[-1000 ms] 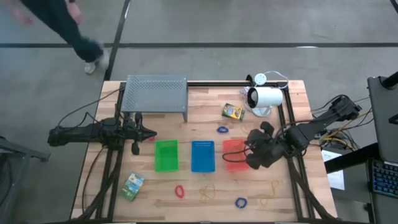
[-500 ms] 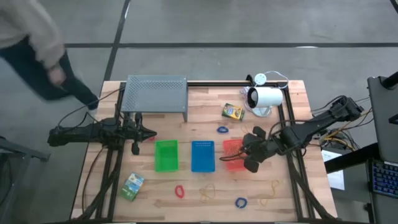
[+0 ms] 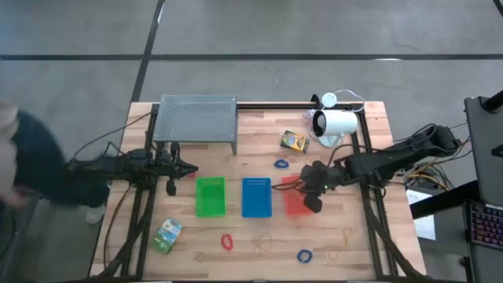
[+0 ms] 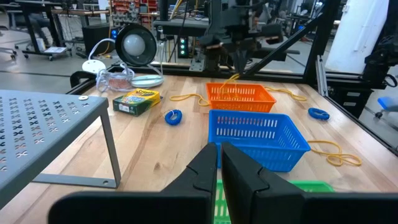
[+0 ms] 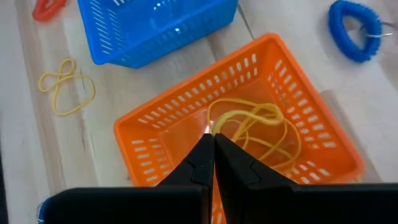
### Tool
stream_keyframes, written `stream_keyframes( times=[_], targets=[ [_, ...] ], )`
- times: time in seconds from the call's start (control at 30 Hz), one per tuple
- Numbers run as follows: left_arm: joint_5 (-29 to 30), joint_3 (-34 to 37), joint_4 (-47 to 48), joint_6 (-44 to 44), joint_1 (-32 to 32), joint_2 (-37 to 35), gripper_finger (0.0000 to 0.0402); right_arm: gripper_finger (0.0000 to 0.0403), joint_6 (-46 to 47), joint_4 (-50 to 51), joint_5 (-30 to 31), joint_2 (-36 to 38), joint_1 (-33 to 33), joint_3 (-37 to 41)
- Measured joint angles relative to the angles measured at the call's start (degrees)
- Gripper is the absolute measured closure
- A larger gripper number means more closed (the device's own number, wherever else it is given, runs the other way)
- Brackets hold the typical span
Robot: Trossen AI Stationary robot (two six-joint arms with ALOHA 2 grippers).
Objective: Pick & Place Office Desk Supplies
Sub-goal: Put the yellow rubber band into the orange bin
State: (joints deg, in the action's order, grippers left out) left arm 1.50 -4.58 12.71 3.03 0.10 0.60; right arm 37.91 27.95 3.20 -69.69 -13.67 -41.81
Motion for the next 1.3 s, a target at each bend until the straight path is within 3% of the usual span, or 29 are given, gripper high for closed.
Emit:
stream_keyframes(
  times=[0.23,0.57,1.07,1.3],
  targets=[
    [0.00,0.00,-0.02,0.00,0.02,0.00,0.0374,0.0395,-2.16,-6.01,-6.96,0.00,4.38,4.99],
    [0.00,0.00,0.00,0.00,0.02,0.00,0.0374,0.0390,-2.42,-8.21,-7.61,0.02,5.88,6.00],
    [0.01,0.01,-0.02,0.00,0.00,0.00,0.0374,0.0273,-4.38,-8.71,-7.71,0.07,5.81,5.66],
    [0.00,0.00,-0.02,0.00,0.02,0.00,0.0374,0.0276,-0.51,-0.80,1.73,5.14,5.80,2.74]
  ],
)
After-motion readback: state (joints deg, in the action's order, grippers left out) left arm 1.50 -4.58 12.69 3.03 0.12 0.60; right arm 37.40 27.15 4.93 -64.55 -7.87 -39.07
